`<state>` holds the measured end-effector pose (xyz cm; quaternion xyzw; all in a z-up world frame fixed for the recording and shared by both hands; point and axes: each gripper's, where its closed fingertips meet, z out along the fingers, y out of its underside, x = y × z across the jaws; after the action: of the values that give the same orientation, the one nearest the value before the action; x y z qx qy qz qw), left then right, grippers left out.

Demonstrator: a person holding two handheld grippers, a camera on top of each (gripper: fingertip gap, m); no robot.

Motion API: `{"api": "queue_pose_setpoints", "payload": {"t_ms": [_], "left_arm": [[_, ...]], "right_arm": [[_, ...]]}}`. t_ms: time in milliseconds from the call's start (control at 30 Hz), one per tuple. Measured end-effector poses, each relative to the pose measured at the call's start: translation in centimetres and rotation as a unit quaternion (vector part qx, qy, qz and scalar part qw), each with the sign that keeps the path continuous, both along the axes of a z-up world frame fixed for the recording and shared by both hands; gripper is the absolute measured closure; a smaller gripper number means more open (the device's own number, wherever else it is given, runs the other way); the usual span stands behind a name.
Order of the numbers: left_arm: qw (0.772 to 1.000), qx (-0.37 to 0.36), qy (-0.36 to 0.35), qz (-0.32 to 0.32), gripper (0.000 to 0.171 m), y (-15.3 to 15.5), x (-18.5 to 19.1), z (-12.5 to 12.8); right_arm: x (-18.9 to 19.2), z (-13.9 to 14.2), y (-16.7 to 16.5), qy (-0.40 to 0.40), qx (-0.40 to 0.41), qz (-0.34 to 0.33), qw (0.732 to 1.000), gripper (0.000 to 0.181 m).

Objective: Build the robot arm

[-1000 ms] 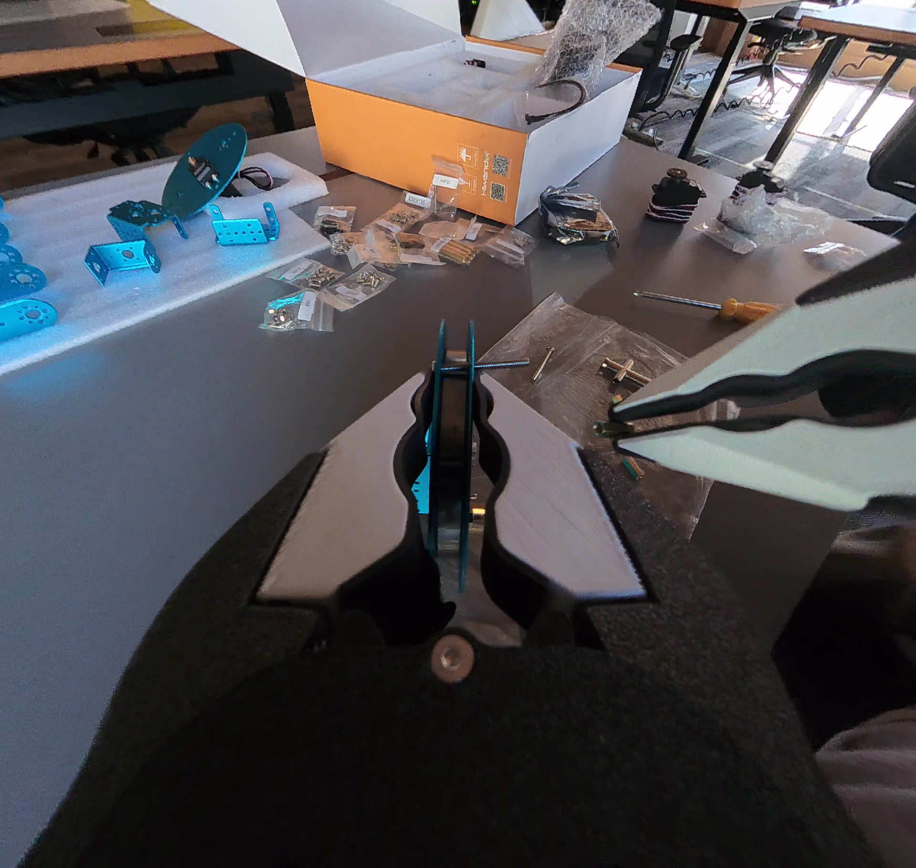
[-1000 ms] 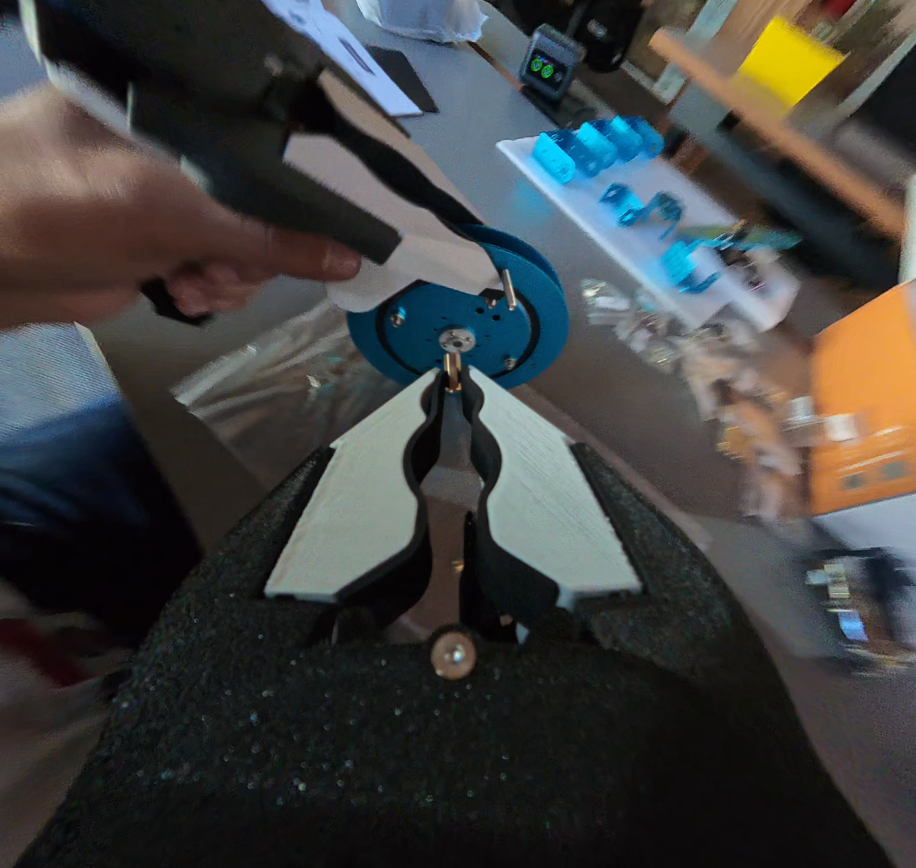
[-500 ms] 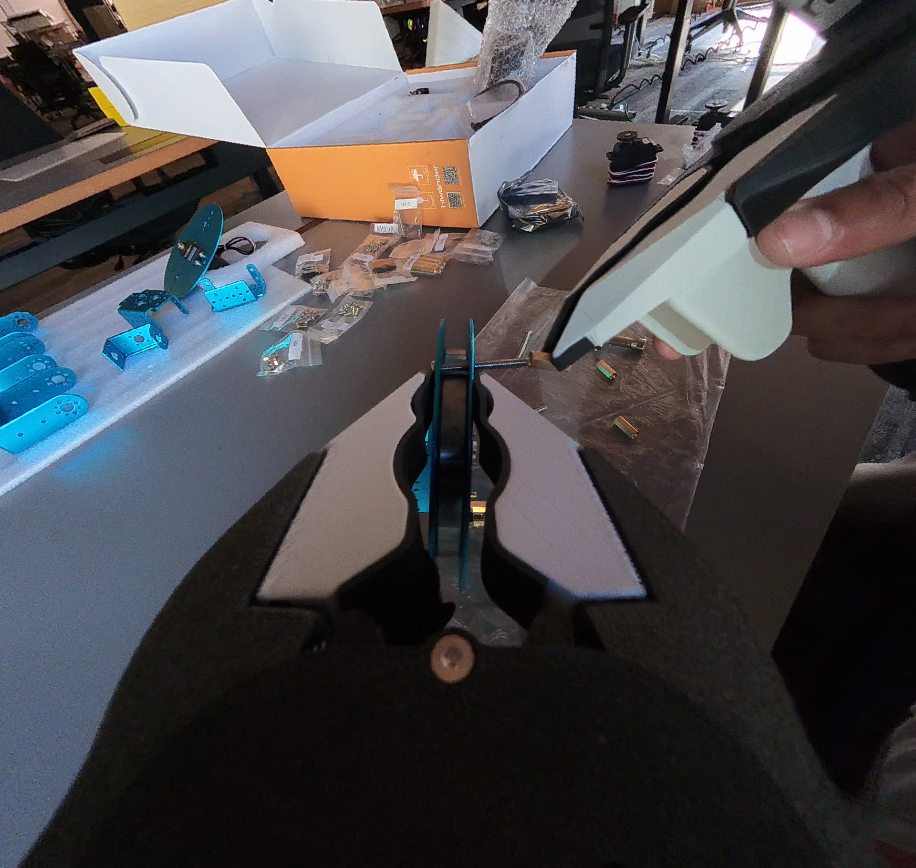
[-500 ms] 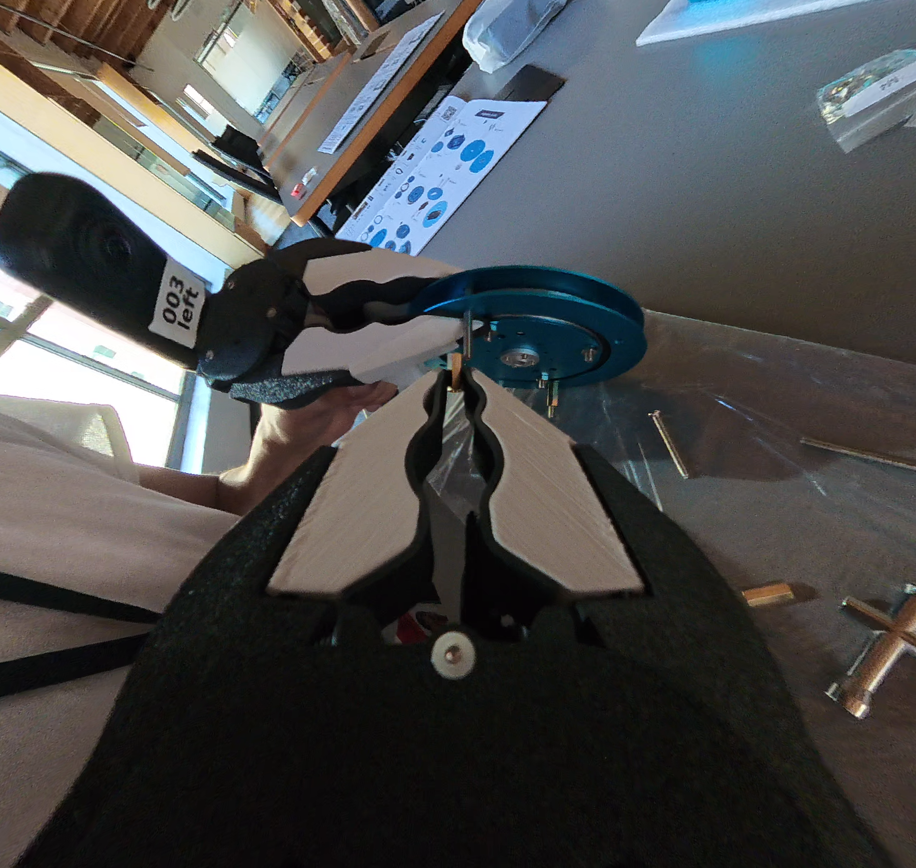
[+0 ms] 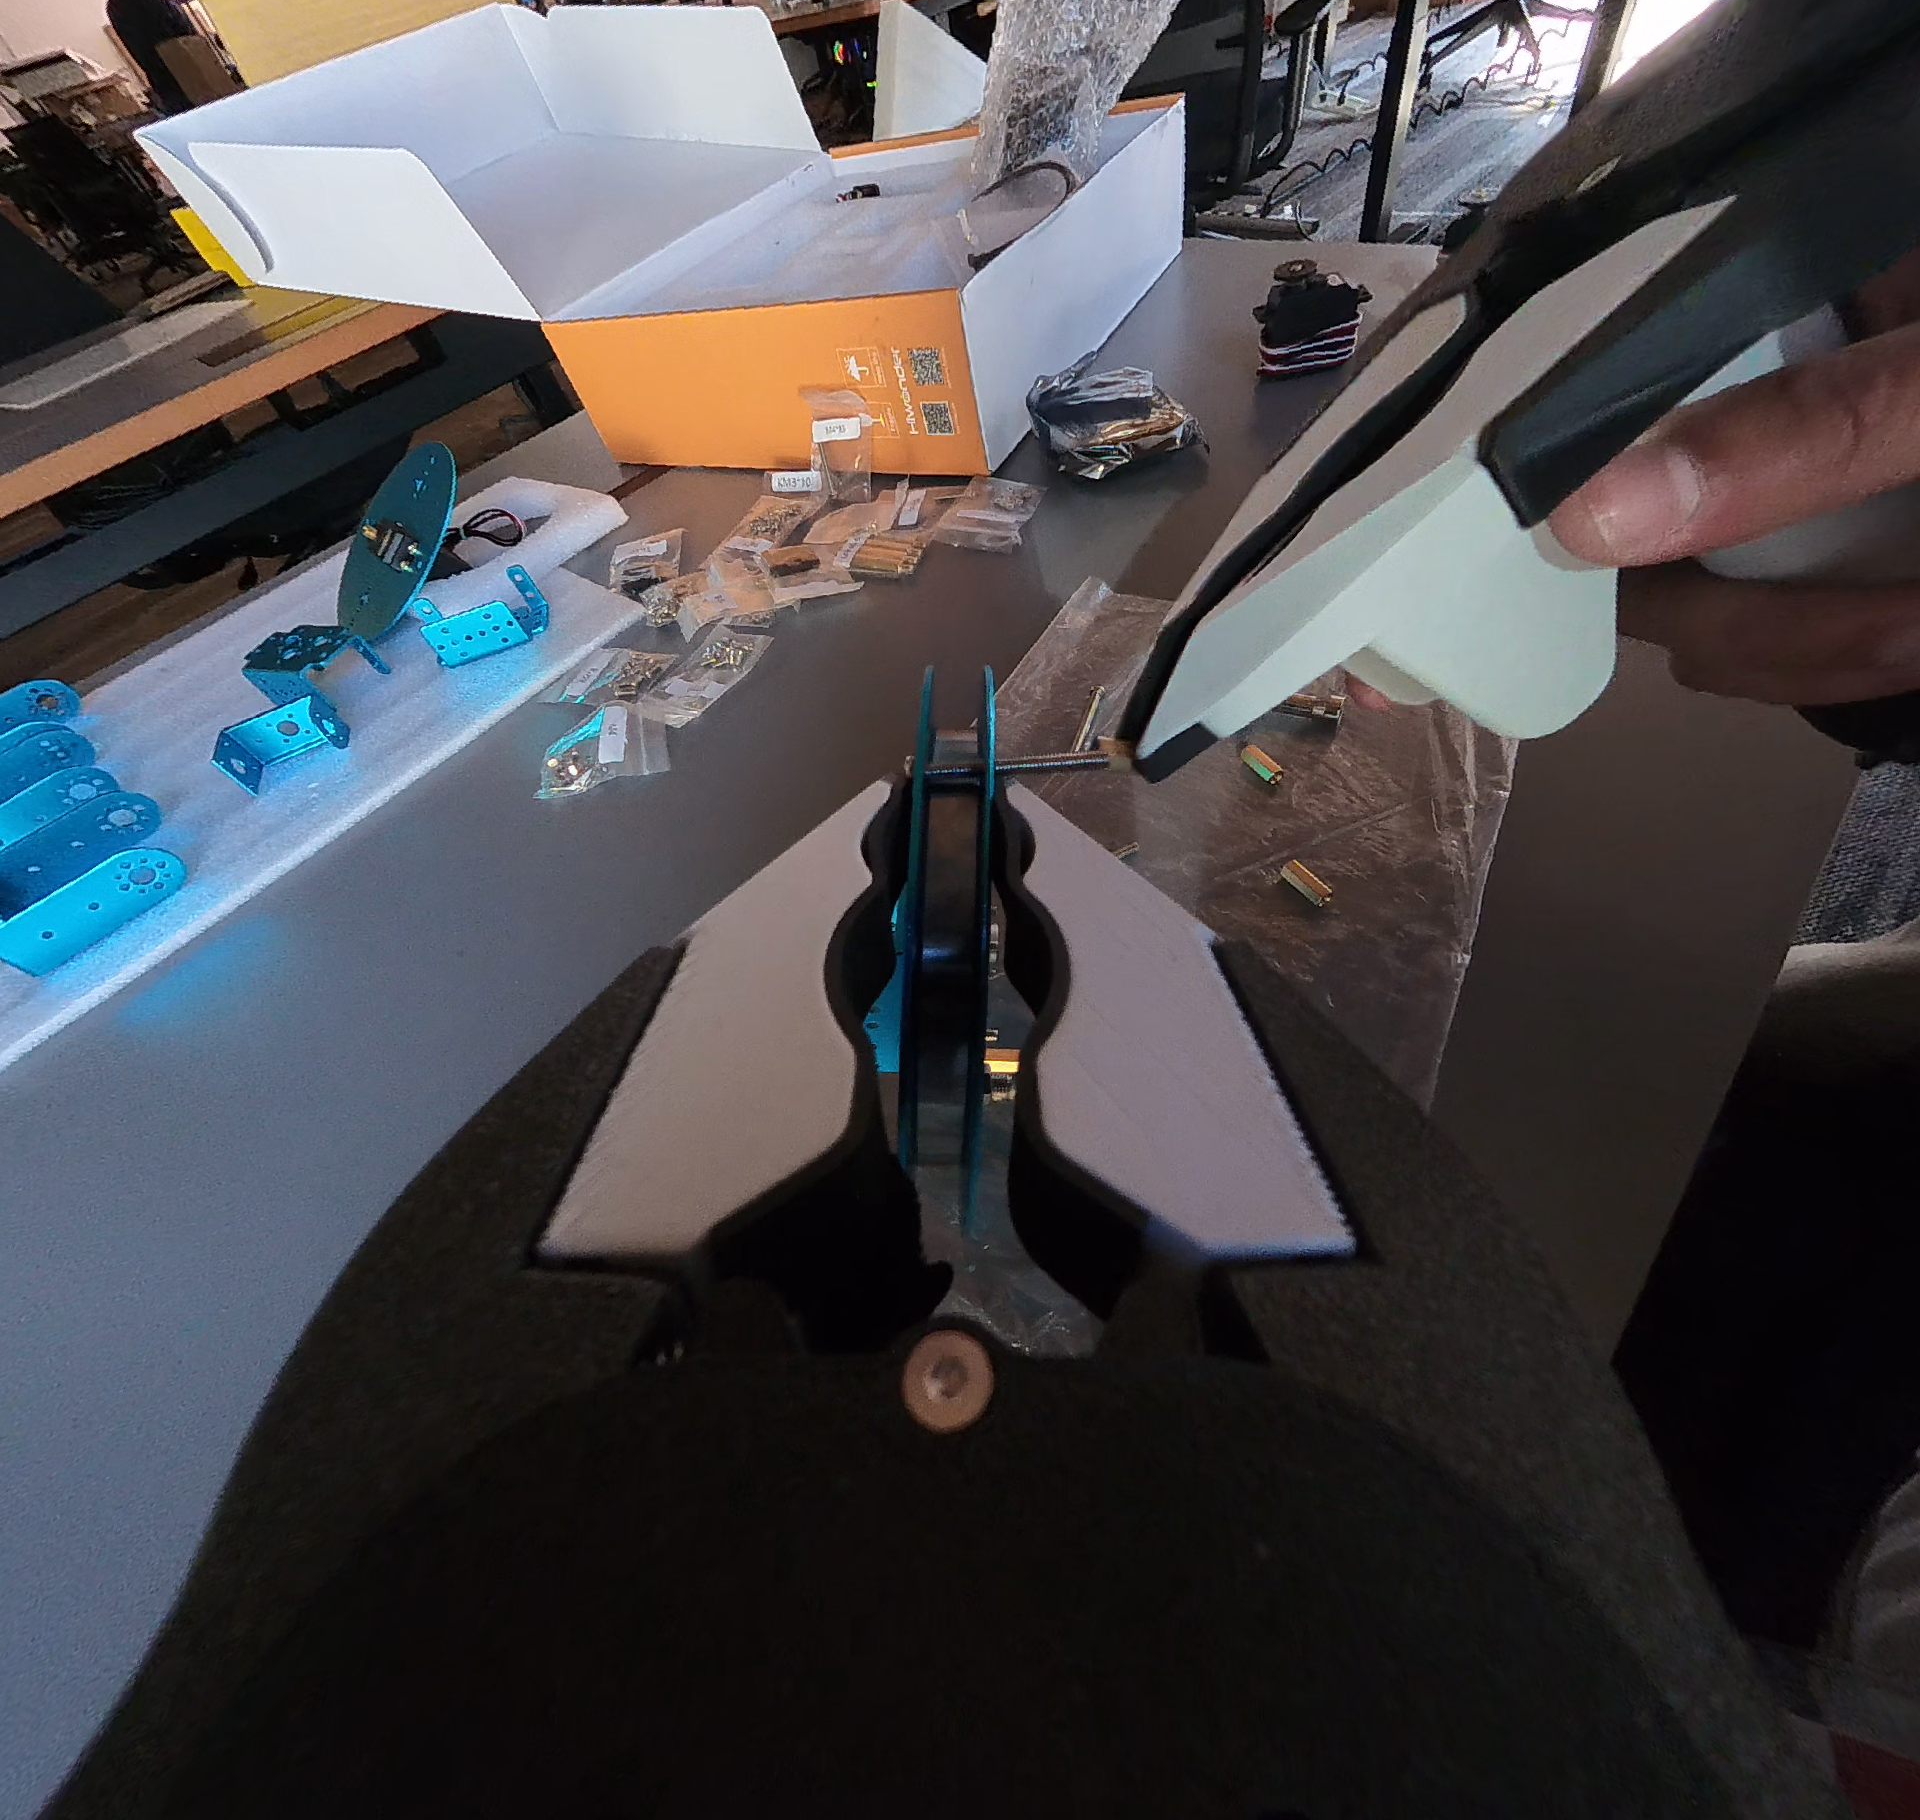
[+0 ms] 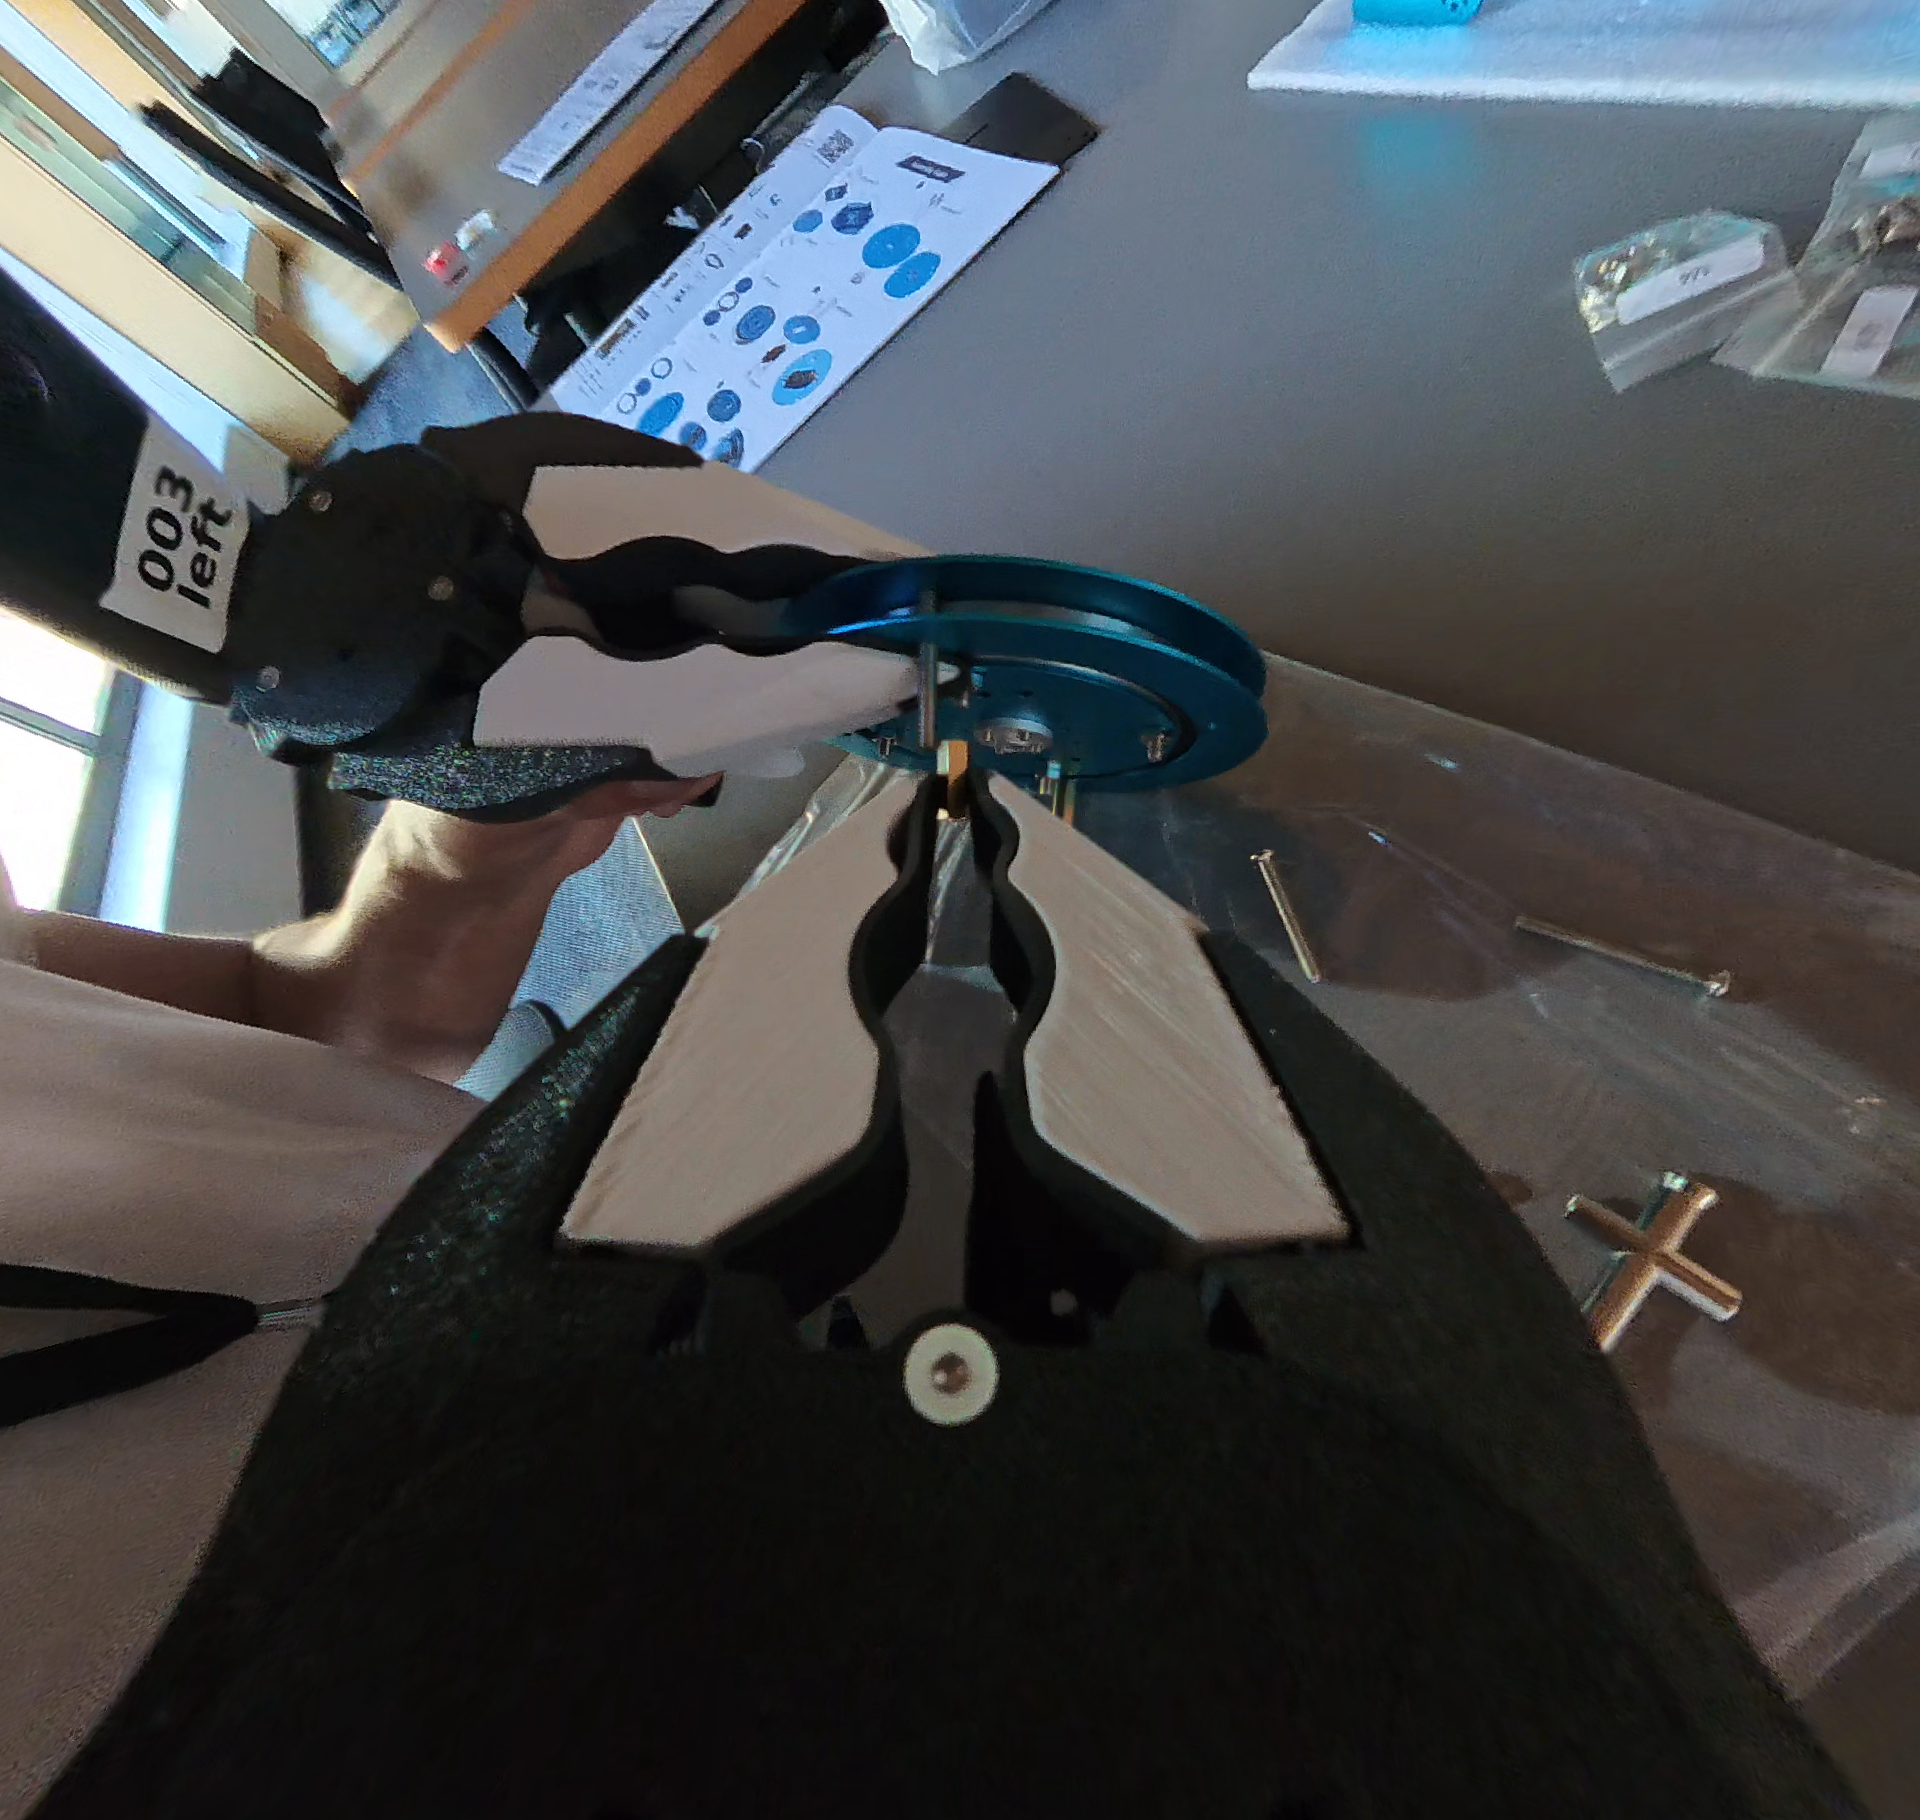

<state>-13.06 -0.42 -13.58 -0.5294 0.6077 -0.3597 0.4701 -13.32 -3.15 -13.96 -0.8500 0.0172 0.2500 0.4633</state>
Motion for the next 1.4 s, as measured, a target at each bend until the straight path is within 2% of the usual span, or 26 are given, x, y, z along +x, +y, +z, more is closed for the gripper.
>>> {"api": "queue_pose_setpoints", "payload": {"t_ms": [267,733,900,1067,1167,1233,1300,1367,1400], "left_arm": [[1.0,-0.017,0.001,0.007,0.159,0.5,-0.1,0.1],[1.0,-0.002,0.01,0.014,0.159,-0.1,0.2,0.0],[1.0,-0.006,0.008,0.012,0.159,0.0,0.0,0.0],[1.0,0.008,0.005,0.005,0.159,-0.1,0.0,0.0],[1.0,0.02,-0.003,-0.015,0.159,-0.1,-0.3,0.2],[0.998,0.033,-0.018,-0.052,0.159,-0.3,-0.7,0.6],[0.994,0.024,-0.039,-0.096,0.158,-0.5,-1.3,1.4],[0.987,0.015,-0.065,-0.144,0.158,-0.9,-1.9,2.3],[0.984,0.003,-0.076,-0.161,0.158,-1.0,-2.2,2.9]], "right_arm": [[0.3,-0.7,-0.2,-0.168,-0.011,-0.01,0.986,0.176],[-0.6,-0.2,0.0,-0.281,-0.003,-0.028,0.959,0.176],[0.0,0.1,-0.4,-0.276,0.001,-0.043,0.96,0.176],[-0.5,0.2,-0.3,-0.228,0.006,-0.034,0.973,0.176],[-1.0,0.4,-0.4,-0.16,0.013,-0.021,0.987,0.176],[-1.5,0.4,-0.6,-0.064,0.015,-0.005,0.998,0.176],[-2.6,1.0,-0.8,0.07,0.029,0.025,0.997,0.176],[-3.7,2.1,-0.9,0.229,0.039,0.056,0.971,0.177],[-4.3,2.7,-1.1,0.313,0.04,0.079,0.946,0.177]]}}
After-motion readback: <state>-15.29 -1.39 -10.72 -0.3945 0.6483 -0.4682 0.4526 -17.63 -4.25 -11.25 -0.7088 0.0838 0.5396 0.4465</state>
